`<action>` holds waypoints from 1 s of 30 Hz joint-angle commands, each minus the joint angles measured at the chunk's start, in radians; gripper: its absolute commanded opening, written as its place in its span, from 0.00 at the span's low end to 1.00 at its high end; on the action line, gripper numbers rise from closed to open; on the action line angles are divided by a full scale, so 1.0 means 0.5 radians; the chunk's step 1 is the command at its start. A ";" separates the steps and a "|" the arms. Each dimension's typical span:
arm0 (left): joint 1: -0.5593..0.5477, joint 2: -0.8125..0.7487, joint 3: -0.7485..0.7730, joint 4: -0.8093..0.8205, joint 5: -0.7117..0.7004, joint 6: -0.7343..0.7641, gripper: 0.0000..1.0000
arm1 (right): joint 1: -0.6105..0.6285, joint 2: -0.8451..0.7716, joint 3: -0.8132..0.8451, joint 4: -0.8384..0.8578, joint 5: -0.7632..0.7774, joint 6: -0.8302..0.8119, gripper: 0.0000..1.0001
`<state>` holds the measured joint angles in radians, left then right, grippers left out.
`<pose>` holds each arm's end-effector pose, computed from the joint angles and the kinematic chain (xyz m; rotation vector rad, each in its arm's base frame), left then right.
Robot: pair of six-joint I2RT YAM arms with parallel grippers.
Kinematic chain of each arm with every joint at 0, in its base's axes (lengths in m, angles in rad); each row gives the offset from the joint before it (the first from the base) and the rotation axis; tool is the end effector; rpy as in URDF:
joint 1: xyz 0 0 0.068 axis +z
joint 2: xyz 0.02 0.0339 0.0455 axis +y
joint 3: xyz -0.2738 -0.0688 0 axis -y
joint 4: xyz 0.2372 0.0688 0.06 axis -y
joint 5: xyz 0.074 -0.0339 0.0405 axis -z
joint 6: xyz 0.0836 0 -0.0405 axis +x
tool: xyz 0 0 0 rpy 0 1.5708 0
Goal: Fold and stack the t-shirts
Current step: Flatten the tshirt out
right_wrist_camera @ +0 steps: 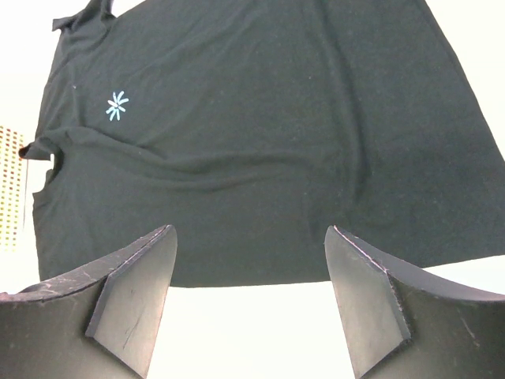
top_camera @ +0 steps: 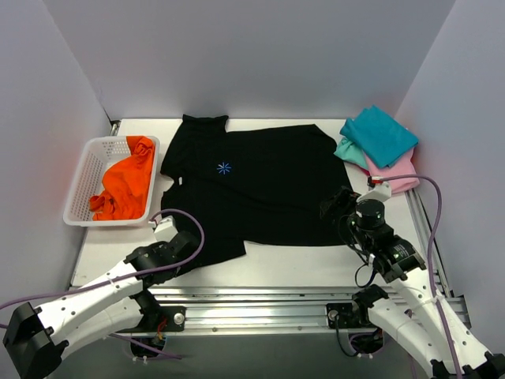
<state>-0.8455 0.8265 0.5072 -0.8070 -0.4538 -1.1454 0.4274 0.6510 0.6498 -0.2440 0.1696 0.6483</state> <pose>0.1221 -0.0825 0.1628 -0.5068 2.4737 -0.1613 0.1798 0.0664 0.3012 0.3261 1.8259 0.6050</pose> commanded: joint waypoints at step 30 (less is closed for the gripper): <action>0.053 0.620 0.096 0.334 -0.222 -0.087 0.57 | 0.041 0.223 -0.042 0.147 0.093 -0.063 0.72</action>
<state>-0.8211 1.1290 0.5579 -0.6933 -0.5648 -1.1759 0.4404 0.7639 0.6323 -0.1837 0.1875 0.6277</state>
